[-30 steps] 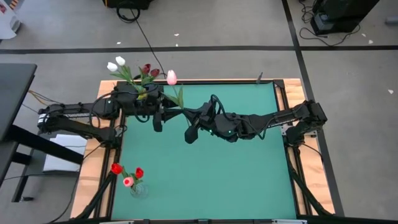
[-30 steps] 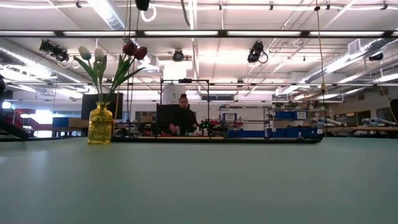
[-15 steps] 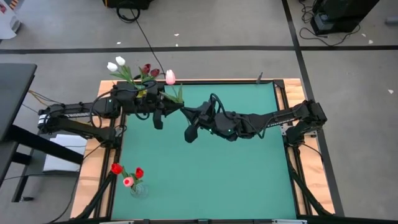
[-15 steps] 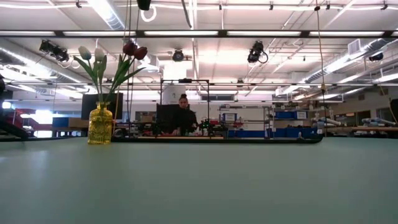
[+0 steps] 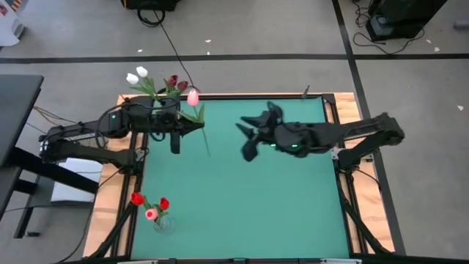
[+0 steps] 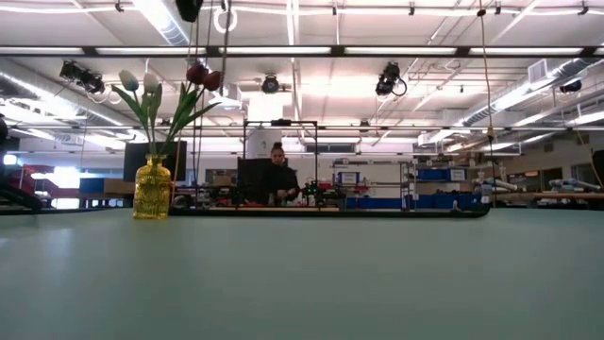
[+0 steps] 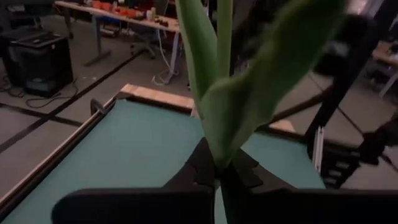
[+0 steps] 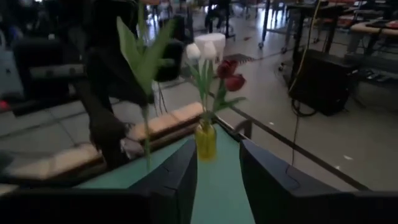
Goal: Sort flowers into vase by color
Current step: Put the pink flower into the transparent vase
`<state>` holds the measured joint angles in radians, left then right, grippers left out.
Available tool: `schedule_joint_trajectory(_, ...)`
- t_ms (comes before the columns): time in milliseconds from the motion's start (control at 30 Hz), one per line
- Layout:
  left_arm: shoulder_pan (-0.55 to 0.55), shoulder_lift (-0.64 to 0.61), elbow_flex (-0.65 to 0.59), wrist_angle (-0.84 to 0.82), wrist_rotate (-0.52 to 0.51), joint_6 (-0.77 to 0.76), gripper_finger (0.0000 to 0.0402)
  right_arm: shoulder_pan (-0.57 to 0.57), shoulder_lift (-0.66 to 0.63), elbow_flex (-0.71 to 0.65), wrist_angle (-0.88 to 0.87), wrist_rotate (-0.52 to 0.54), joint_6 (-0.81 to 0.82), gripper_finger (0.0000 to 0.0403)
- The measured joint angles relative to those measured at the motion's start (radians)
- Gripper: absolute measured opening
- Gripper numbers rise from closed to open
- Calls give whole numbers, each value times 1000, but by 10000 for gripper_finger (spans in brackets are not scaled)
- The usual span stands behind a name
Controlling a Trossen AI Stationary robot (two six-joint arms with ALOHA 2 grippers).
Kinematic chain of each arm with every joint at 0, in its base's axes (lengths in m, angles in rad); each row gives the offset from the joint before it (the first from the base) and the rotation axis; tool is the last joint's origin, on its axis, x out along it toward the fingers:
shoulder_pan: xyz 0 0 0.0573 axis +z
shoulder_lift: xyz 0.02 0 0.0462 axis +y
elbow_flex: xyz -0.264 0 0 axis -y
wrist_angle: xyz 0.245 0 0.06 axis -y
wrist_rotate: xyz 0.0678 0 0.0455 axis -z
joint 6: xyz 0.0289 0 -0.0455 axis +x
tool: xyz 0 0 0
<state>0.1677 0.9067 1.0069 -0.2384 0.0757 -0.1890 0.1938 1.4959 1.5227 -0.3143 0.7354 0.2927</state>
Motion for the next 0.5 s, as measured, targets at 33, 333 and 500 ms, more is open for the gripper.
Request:
schedule_joint_trajectory(33,0,-9,0,-19,0,8,8,6,-28,0,-45,0,0,128)
schedule_joint_trajectory(333,-12,-71,0,-68,1,79,8,64,-370,-199,-168,-78,1,106)
schedule_joint_trajectory(500,-44,-78,0,-75,1,167,7,66,-565,-384,-34,-201,19,103)
